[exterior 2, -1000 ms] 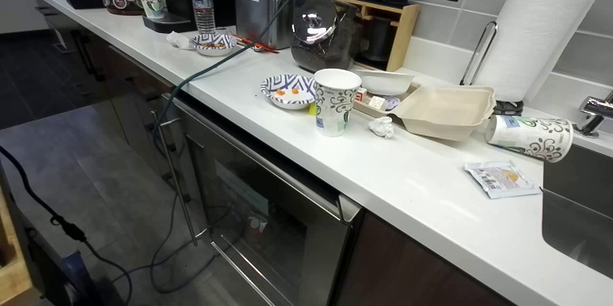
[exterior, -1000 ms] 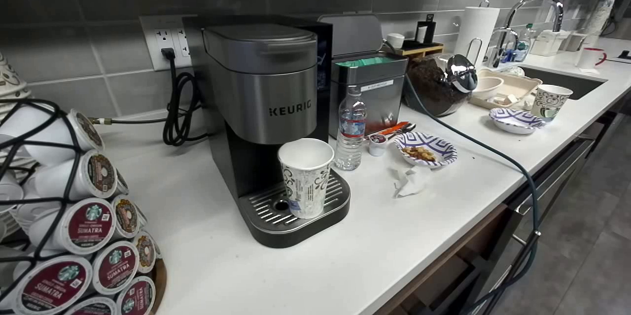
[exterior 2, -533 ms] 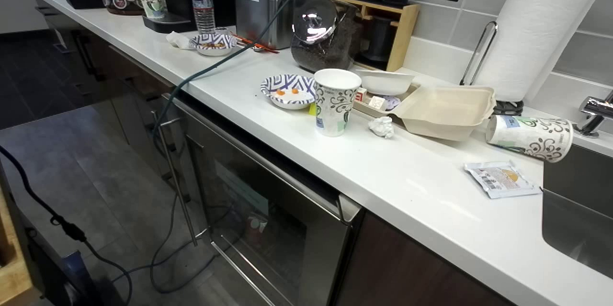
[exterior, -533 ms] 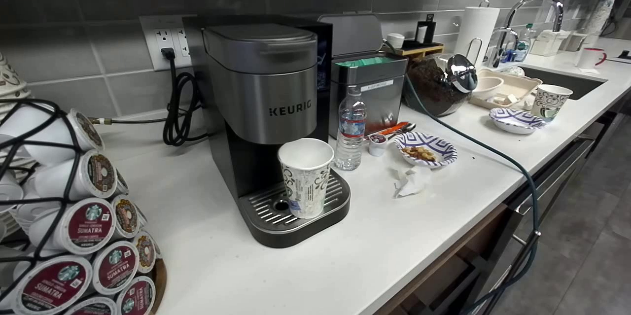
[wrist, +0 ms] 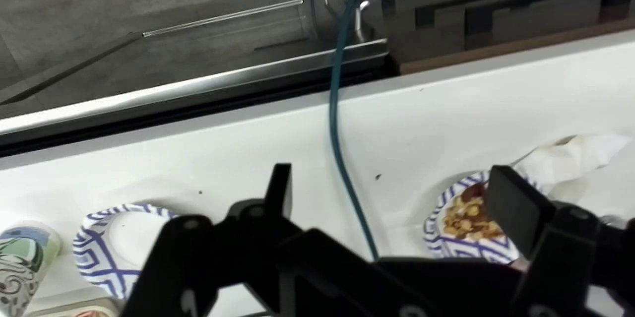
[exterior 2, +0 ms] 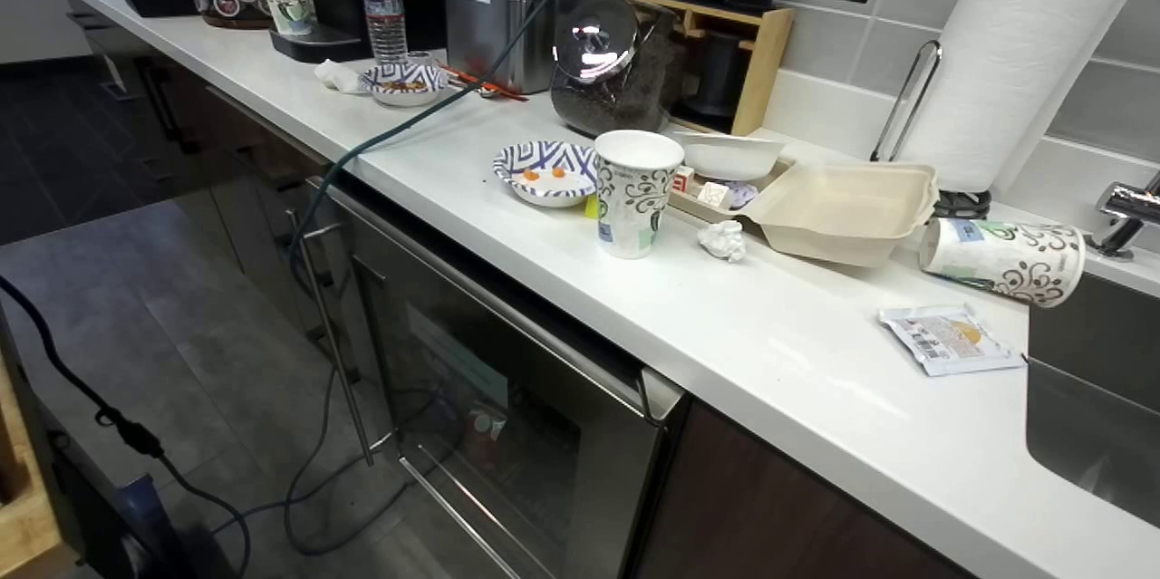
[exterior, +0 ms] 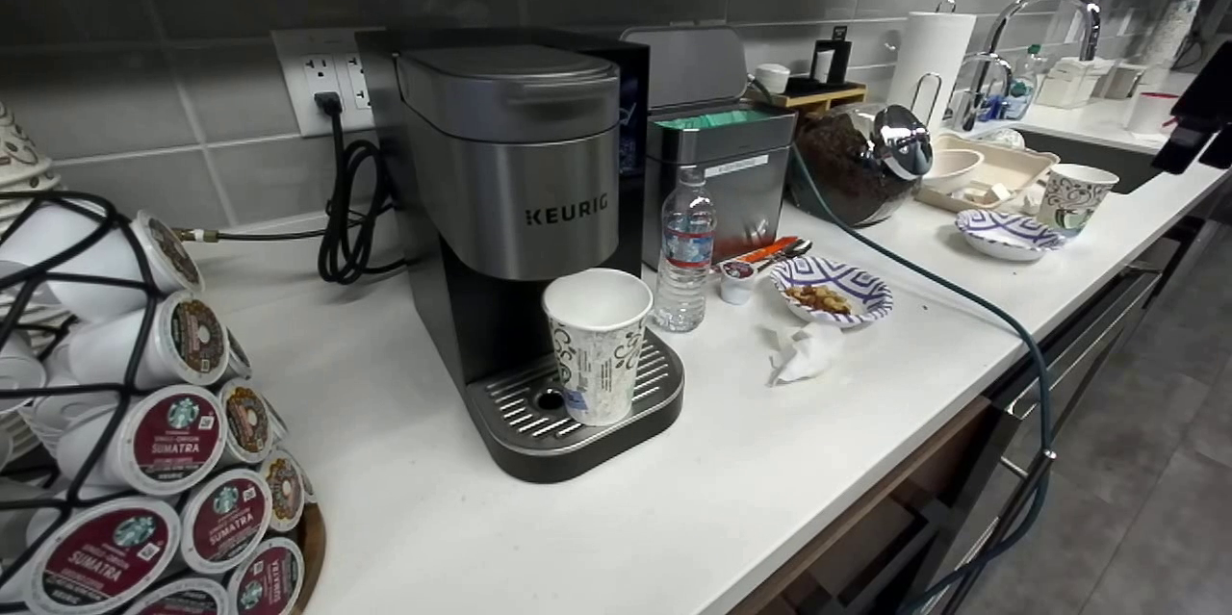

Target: Pick up the object in the bowl in front and move it to the bowl in the back

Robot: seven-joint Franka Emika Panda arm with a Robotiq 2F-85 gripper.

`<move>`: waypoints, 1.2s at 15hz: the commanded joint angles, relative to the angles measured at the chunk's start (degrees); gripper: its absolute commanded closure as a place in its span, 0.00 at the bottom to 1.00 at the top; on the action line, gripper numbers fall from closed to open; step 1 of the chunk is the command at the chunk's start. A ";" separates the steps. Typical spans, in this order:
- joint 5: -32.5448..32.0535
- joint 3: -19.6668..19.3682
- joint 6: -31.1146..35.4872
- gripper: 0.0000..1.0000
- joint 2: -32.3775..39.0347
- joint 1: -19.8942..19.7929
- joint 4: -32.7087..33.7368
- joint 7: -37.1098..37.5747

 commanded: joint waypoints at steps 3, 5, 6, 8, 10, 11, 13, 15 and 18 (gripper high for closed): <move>4.65 -8.48 7.12 0.00 19.22 -3.44 12.29 -6.86; 8.43 -10.12 5.91 0.00 26.27 -4.20 18.85 -8.70; 9.30 -10.28 4.85 0.00 29.77 -5.03 22.31 -7.83; 7.25 -9.05 7.09 0.00 25.06 -5.89 17.49 -7.23; 7.76 -8.94 7.12 0.00 29.04 -6.27 20.72 -7.16; 7.80 -8.85 7.07 0.00 29.82 -6.28 21.38 -7.14; 10.11 -8.77 9.60 0.00 33.98 -6.59 23.78 -6.66; 11.53 -8.61 10.33 0.00 38.21 -7.64 26.45 -8.82; 13.76 -7.39 11.56 0.00 43.70 -9.48 29.35 -11.18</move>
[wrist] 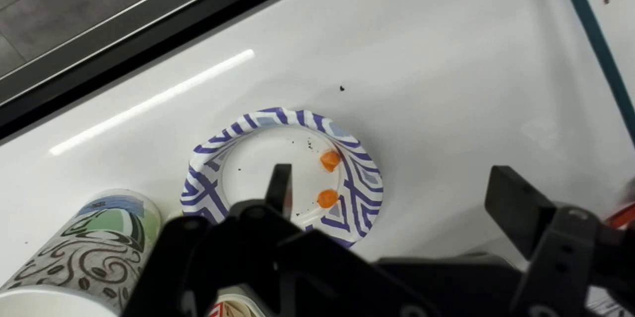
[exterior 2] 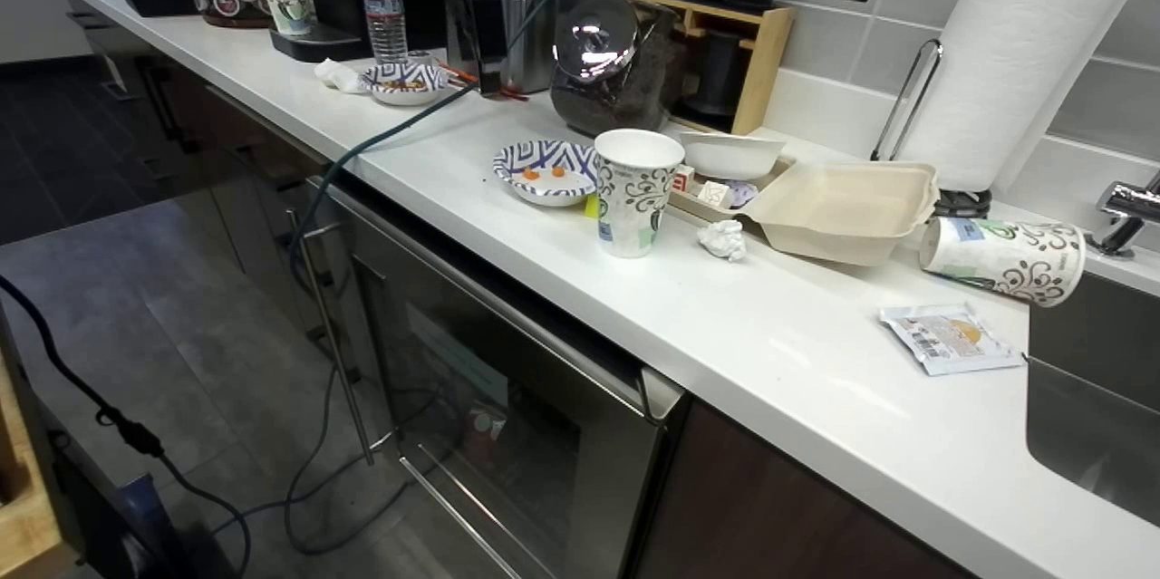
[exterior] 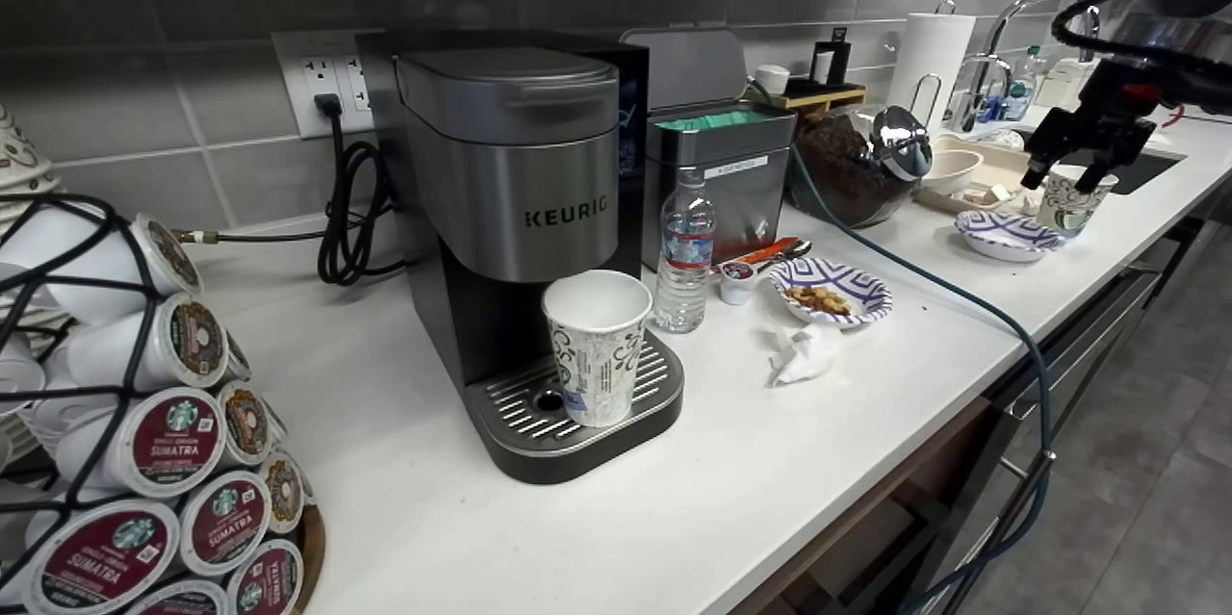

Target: Pick up the object in the bowl in front and move it to the bowl in the back

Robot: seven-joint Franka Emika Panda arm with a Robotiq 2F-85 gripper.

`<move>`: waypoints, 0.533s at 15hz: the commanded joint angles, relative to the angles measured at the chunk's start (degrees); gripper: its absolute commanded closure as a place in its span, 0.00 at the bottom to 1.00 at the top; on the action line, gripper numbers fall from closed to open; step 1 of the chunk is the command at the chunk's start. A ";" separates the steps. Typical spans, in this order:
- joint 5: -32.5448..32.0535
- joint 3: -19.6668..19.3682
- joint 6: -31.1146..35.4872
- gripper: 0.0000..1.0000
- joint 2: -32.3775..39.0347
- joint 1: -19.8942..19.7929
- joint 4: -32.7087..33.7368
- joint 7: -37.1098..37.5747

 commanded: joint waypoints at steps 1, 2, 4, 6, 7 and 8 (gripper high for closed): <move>4.27 2.39 1.23 0.00 8.69 -3.26 5.73 -3.98; 5.03 3.10 0.42 0.00 10.38 -4.19 7.28 -5.09; 6.02 4.18 -0.04 0.00 13.63 -6.11 10.59 -6.13; 7.79 5.23 -0.55 0.00 16.27 -8.09 14.15 -5.88; 7.97 5.45 -0.63 0.00 17.47 -8.87 15.79 -5.51; 7.75 5.61 -0.04 0.00 18.49 -9.39 17.04 -5.15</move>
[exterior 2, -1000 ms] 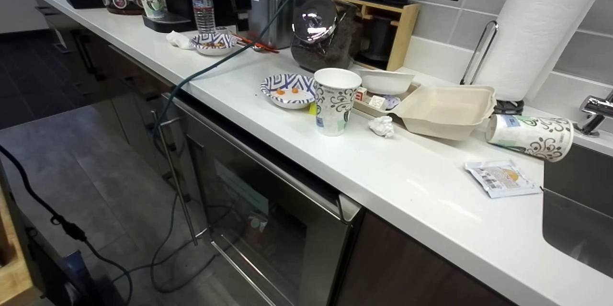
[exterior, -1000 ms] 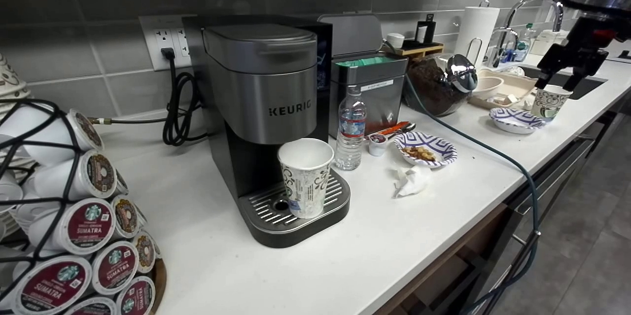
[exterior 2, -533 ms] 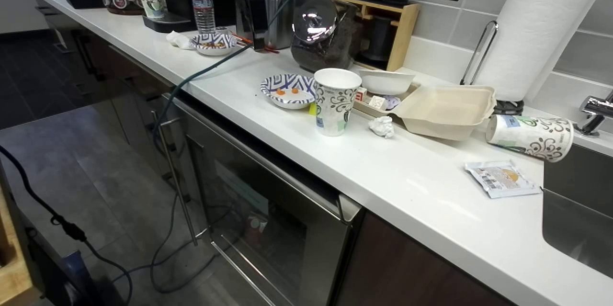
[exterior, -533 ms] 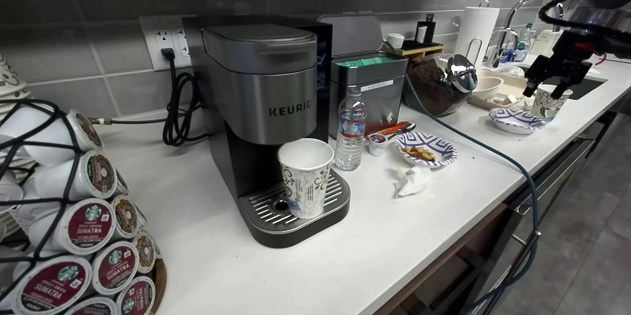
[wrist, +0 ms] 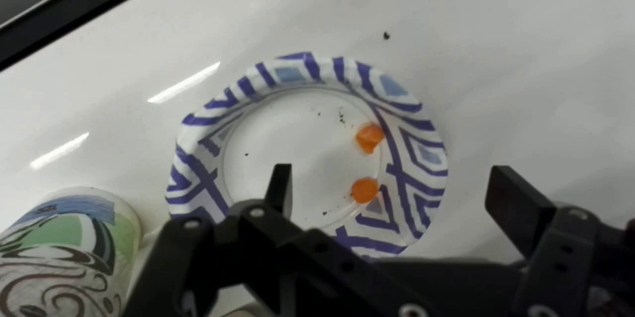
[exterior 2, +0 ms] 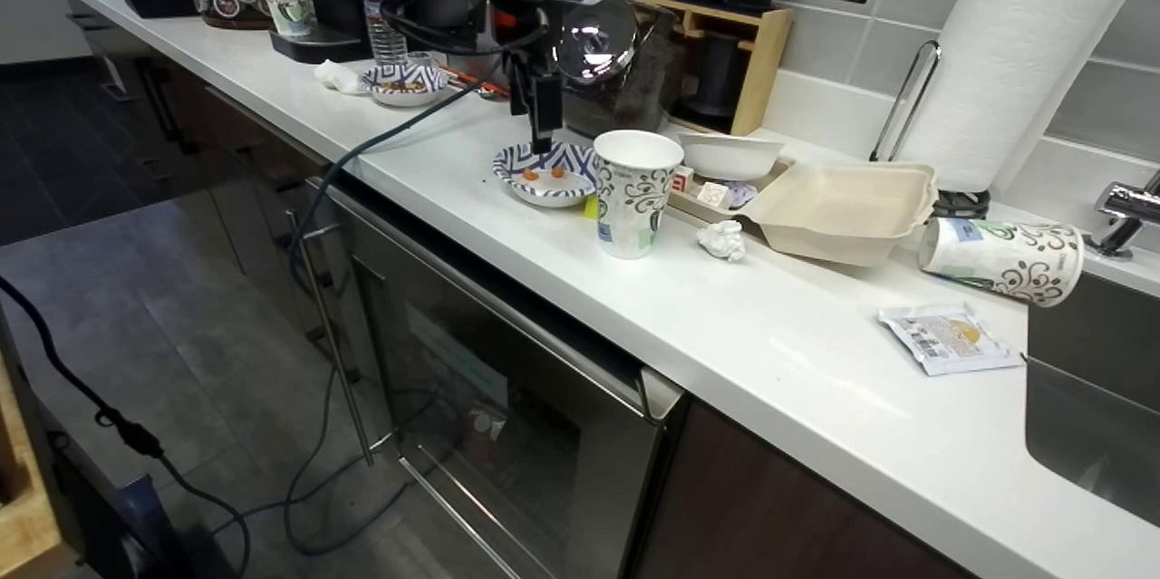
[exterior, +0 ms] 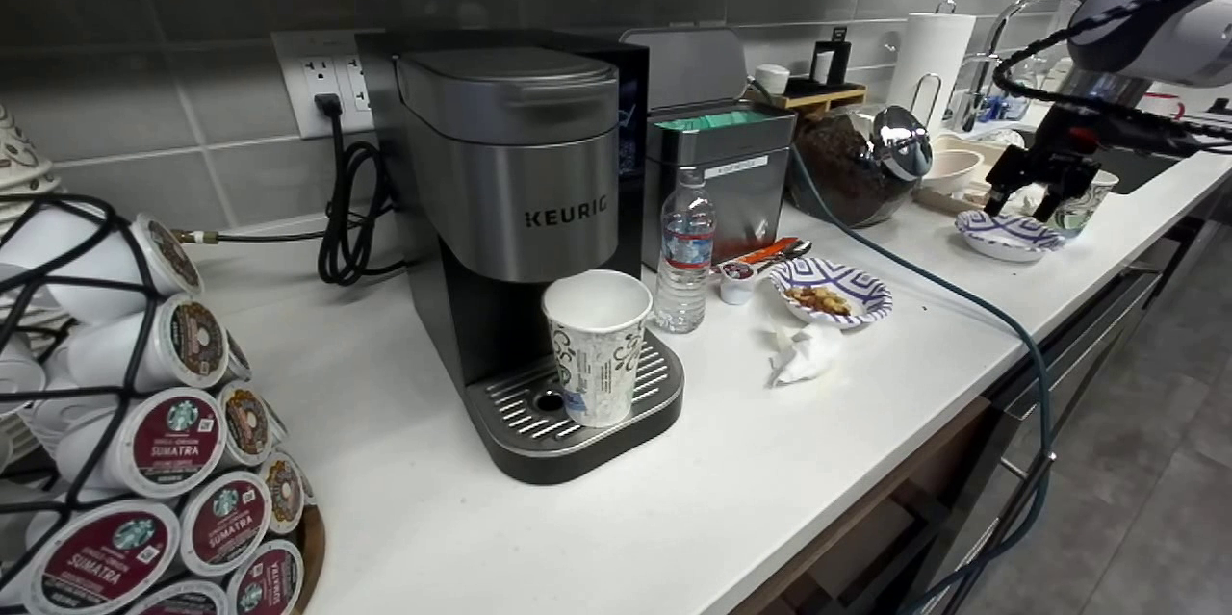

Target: Pick up the object in the bowl in front and move it to the bowl in the back

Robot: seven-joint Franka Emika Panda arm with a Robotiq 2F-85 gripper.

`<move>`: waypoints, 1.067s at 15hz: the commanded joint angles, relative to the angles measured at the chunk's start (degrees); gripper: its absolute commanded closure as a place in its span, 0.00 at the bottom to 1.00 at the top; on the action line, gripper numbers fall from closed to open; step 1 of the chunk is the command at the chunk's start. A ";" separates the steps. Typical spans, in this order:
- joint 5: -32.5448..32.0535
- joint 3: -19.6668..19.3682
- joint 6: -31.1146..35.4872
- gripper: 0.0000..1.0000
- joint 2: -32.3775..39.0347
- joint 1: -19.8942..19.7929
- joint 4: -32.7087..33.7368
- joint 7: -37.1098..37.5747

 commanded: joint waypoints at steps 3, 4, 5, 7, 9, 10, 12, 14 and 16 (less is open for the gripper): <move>-0.55 1.12 -0.18 0.00 6.14 -3.33 7.60 0.84; -0.56 1.43 -0.15 0.00 4.01 -3.35 5.46 0.42; -0.61 1.45 -0.15 0.00 4.47 -3.55 5.94 0.44; -0.60 1.49 -0.15 0.00 4.48 -3.59 5.98 0.44; -1.92 1.15 0.90 0.00 5.57 -3.15 5.80 0.40; -2.23 1.14 1.51 0.00 6.02 -3.10 5.66 0.41; -2.20 1.38 1.89 0.00 7.09 -3.27 5.80 0.49; -1.60 1.86 1.90 0.01 7.64 -3.46 5.78 0.58; -1.53 2.31 2.50 0.03 7.98 -3.38 5.47 0.30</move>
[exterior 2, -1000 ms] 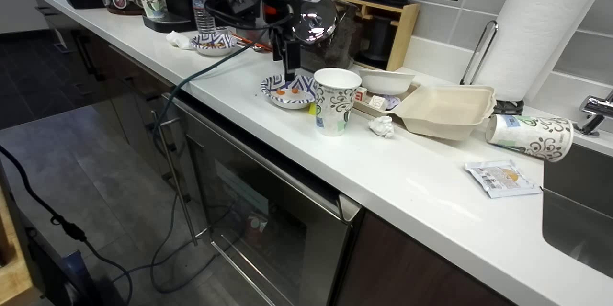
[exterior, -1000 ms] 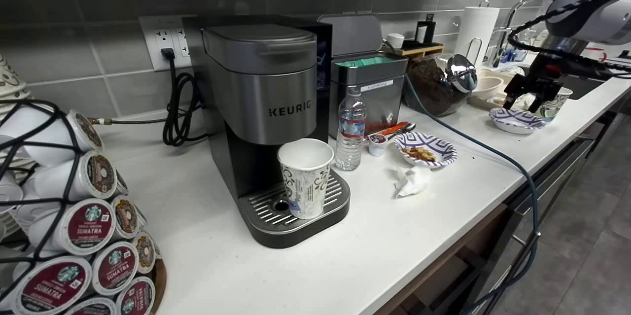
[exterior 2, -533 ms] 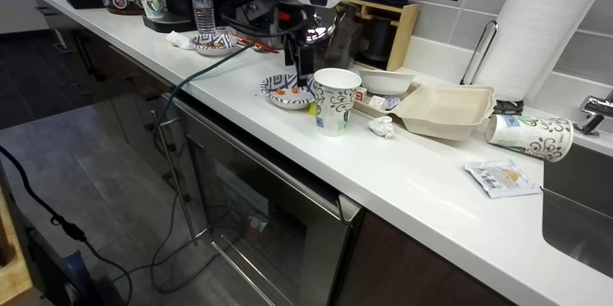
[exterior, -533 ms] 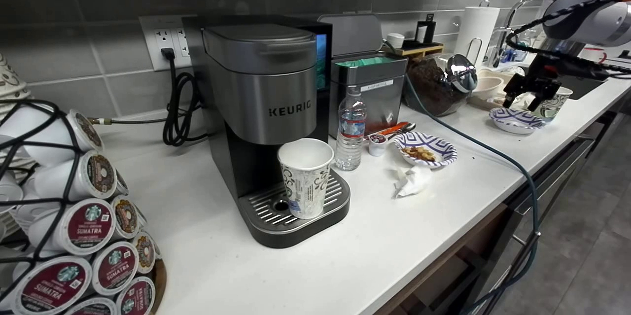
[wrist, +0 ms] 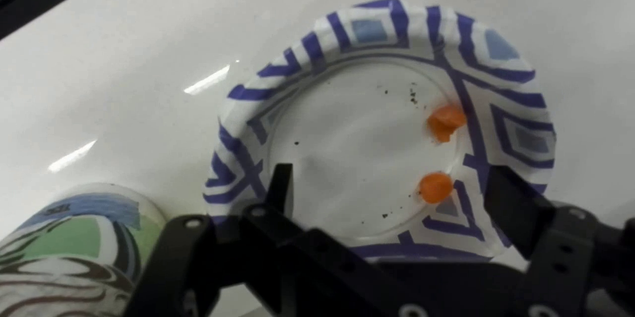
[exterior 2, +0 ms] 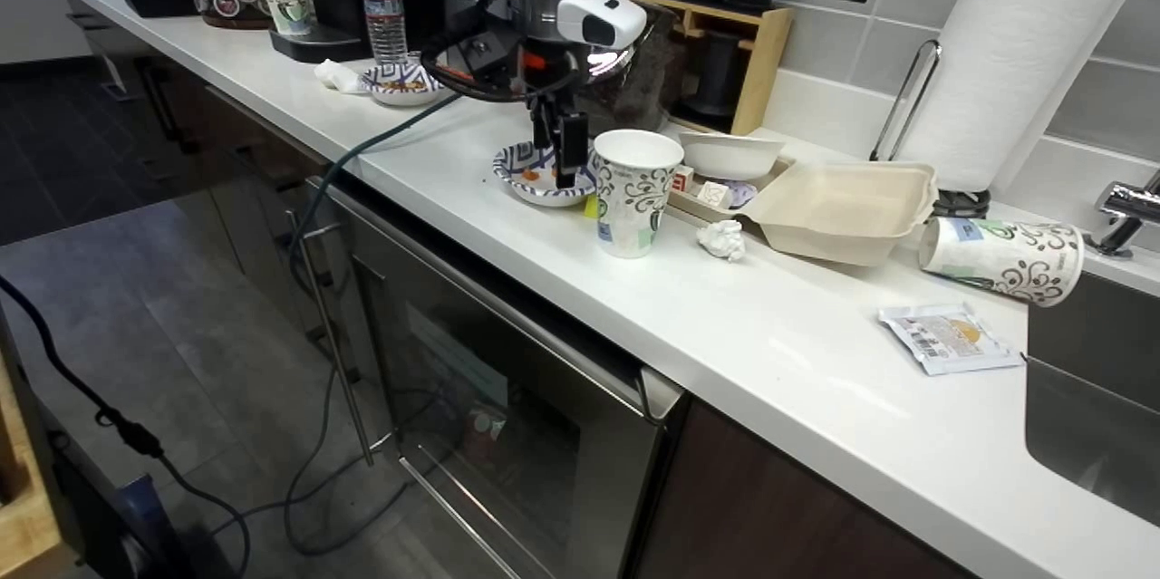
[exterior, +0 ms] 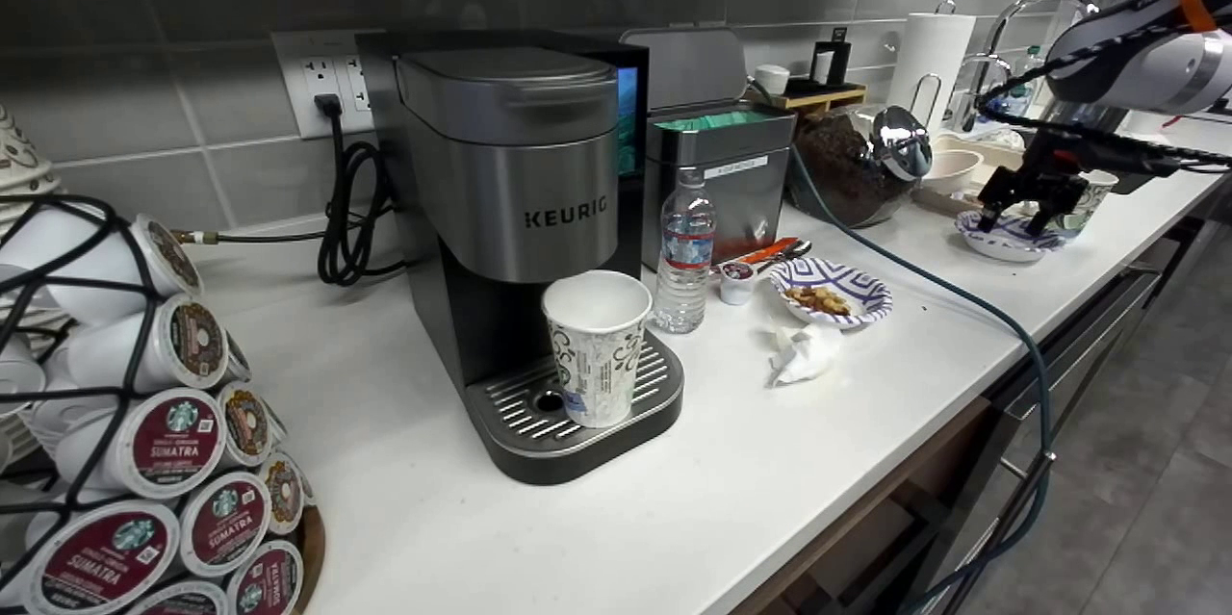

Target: Pick up the object in the bowl in front and move it to the bowl in the back

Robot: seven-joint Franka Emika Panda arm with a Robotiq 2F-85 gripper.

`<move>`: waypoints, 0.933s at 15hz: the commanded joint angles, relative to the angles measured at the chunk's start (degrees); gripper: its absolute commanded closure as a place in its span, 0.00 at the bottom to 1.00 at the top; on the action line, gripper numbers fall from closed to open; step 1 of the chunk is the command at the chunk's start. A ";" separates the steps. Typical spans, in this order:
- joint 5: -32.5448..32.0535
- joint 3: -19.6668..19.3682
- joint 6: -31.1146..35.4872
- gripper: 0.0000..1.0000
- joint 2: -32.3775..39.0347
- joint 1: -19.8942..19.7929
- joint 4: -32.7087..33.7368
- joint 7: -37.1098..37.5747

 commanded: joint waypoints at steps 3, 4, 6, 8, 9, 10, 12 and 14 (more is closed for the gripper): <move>0.34 2.01 3.45 0.09 1.27 -0.66 -0.42 0.42; 0.36 2.15 4.74 0.14 1.48 -0.58 -0.45 0.61; -0.08 2.32 6.95 0.32 1.94 -0.47 -0.62 0.78; -0.51 2.35 8.43 0.44 2.43 -0.43 -0.68 1.15; -0.84 2.18 9.03 0.53 2.81 -0.34 -0.61 1.52; -1.07 2.05 9.26 0.61 3.11 -0.28 -0.54 1.86; -1.87 1.63 9.73 0.60 3.25 -0.07 -0.58 2.32; -2.20 1.65 9.66 0.54 3.13 -0.10 -0.81 2.31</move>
